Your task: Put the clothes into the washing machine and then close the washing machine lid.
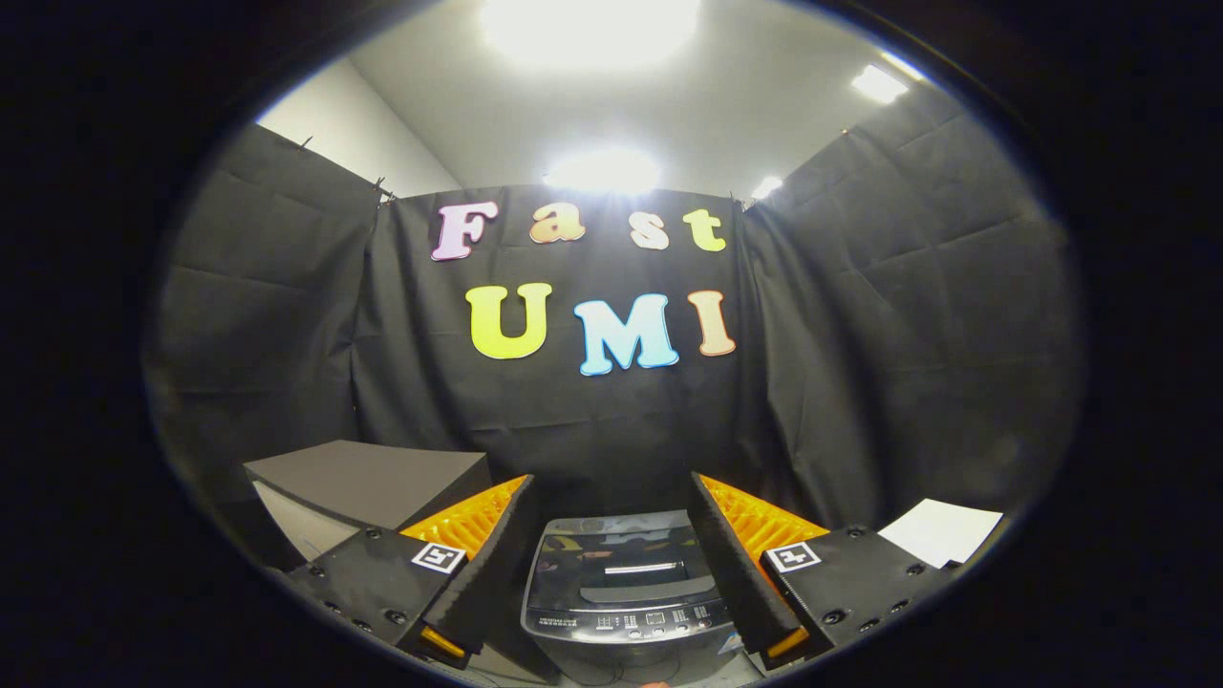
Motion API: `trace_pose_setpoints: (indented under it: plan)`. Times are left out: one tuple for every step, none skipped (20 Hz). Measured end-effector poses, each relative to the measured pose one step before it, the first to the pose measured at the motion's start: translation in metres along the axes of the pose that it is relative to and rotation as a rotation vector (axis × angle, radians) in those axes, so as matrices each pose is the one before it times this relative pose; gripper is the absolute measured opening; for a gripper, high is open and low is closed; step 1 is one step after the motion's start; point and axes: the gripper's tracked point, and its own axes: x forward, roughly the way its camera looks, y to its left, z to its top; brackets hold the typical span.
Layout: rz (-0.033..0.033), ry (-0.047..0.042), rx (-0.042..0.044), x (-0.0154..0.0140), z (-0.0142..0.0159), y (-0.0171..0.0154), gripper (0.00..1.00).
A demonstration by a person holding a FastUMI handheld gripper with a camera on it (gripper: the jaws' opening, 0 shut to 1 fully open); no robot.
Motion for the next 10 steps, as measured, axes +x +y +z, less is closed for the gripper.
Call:
trace_pose_setpoints:
  plan:
    - [-0.00140,0.00165,-0.00260,-0.00399,0.00044,-0.00093,0.98]
    - [-0.00551,-0.00246,-0.00443,-0.00248,0.00221,-0.00226,0.98]
    - [-0.00101,-0.00661,-0.00281,-0.00261,0.00339,-0.00056,0.98]
    - [-0.00287,-0.00896,-0.00274,-0.00293,0.00478,-0.00141,0.98]
    - [-0.00185,-0.00746,-0.00331,-0.00100,0.00308,-0.00134,0.98]
    - [-0.00246,-0.00442,-0.00180,-0.00150,0.00164,-0.00038,0.98]
    - [0.00100,-0.00102,0.00072,-0.00127,0.00114,-0.00015,0.98]
    - [0.00194,-0.00178,0.00013,-0.00147,0.00067,0.00085,0.98]
    - [-0.00082,0.00031,-0.00506,-0.00115,0.00069,-0.00051,0.98]
    - [0.00290,0.00194,-0.00521,-0.00147,0.00028,-0.00022,0.98]
